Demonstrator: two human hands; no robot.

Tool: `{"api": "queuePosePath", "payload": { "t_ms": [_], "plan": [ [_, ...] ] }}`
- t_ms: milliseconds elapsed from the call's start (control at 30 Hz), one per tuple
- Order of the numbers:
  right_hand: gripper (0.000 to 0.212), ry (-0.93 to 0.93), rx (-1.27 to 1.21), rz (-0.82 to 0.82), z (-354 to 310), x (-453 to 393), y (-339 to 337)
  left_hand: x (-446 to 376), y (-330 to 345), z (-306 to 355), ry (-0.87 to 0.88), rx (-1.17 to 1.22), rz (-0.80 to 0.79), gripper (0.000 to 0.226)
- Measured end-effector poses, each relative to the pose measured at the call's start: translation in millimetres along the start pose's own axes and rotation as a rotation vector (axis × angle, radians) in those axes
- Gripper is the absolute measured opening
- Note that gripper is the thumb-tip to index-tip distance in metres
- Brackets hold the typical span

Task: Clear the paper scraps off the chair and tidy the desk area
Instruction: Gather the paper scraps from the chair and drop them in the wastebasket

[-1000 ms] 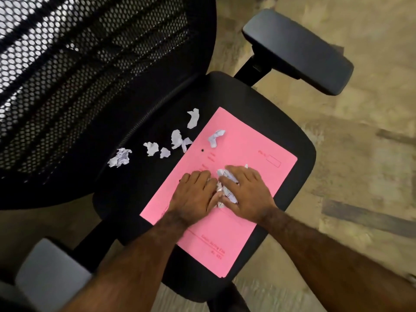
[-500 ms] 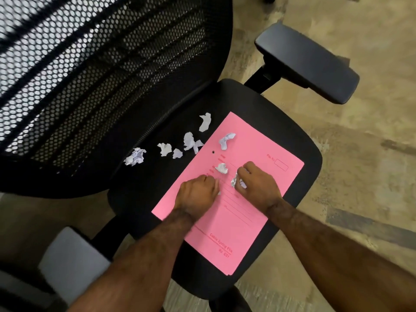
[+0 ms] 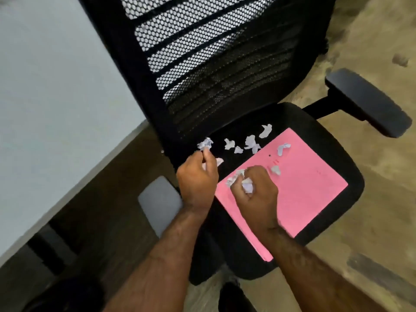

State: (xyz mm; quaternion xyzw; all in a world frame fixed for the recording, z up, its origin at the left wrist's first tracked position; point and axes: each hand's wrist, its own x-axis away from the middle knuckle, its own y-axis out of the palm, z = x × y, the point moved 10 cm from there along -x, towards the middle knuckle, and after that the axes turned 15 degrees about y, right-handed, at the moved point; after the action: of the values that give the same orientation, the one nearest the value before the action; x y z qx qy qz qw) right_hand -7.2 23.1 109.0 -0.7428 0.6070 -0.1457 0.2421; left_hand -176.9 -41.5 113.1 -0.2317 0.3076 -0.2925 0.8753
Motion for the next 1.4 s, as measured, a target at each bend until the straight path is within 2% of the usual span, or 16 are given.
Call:
{"api": "queuePosePath", "payload": {
  "t_ms": [133, 300, 500, 633, 800, 900, 967, 1033, 1067, 1133, 1267, 1400],
  "plan": [
    [0.013, -0.112, -0.035, -0.112, -76.5, 63.8, 53.0, 24.9, -111.4, -35.1, -0.037, -0.04, 0.174, 0.042],
    [0.014, -0.288, -0.093, -0.265, -150.1, 182.2, 130.8, 110.9, -248.6, -105.9, -0.107, -0.087, 0.27, 0.04],
    [0.009, -0.33, -0.09, -0.589, -162.6, 351.3, 256.7, 269.8, -383.7, -213.9, -0.31, -0.342, 0.39, 0.04],
    [0.008, -0.368, -0.056, -0.792, -144.8, 458.4, 343.9, 378.9, -437.8, -292.1, -0.492, -0.505, 0.429, 0.04],
    [0.01, -0.404, 0.019, -0.986, -109.9, 559.2, 444.9, 471.6, -465.8, -397.5, -0.753, -0.639, 0.367, 0.034],
    [0.032, -0.406, 0.204, -1.134, -73.7, 607.5, 509.7, 507.3, -473.4, -456.9, -0.881, -0.737, 0.344, 0.033],
    [0.042, -0.415, 0.313, -1.218, -46.3, 633.4, 548.5, 532.0, -472.6, -491.2, -0.951, -0.749, 0.364, 0.04],
    [0.05, -0.365, 0.369, -1.304, -22.6, 652.0, 581.1, 557.1, -467.8, -518.6, -0.974, -0.723, 0.423, 0.046],
    [0.054, -0.402, 0.413, -1.312, -13.7, 659.9, 595.5, 567.2, -462.7, -529.9, -0.975, -0.702, 0.424, 0.05],
    [0.065, -0.521, 0.565, -1.299, 5.9, 672.5, 618.4, 579.6, -448.3, -549.6, -0.958, -0.683, 0.326, 0.054],
    [0.075, -0.67, 0.822, -1.395, 45.9, 693.0, 631.2, 600.2, -415.8, -570.3, -0.934, -0.731, -0.096, 0.059],
    [0.083, -0.859, 0.785, -1.358, 39.1, 695.4, 610.1, 606.6, -408.1, -556.4, -0.901, -0.715, -0.227, 0.061]
  ]
}}
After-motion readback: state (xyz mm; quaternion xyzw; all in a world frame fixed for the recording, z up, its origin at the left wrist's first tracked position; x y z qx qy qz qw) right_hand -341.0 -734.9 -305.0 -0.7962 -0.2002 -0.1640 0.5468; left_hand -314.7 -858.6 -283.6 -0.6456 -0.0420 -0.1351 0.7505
